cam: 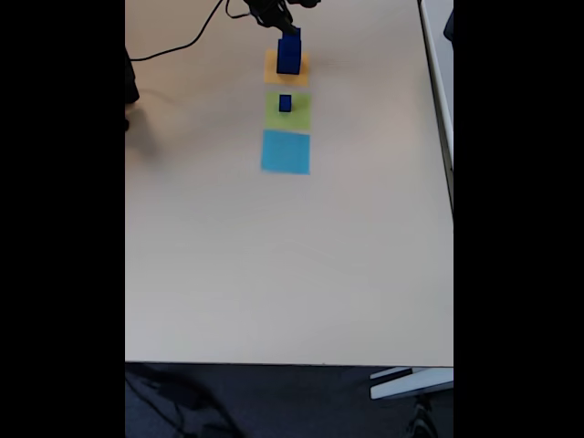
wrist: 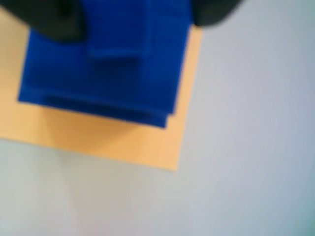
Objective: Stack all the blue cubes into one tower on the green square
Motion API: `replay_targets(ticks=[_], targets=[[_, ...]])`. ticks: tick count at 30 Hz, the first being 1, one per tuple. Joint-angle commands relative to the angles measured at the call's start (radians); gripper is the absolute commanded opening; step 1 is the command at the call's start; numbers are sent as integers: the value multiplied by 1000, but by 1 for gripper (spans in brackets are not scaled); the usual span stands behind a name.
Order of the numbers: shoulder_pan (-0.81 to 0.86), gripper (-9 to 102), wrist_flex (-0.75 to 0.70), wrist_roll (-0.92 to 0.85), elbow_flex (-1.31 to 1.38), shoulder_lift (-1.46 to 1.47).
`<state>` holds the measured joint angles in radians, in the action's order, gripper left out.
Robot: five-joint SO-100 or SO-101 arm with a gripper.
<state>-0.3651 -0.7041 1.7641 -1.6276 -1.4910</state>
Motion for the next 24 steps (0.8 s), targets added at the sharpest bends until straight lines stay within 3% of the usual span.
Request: replay_targets(ticks=[1, 24], targets=[[15, 10, -2, -14, 71, -8], [20, 4, -6, -9, 67, -2]])
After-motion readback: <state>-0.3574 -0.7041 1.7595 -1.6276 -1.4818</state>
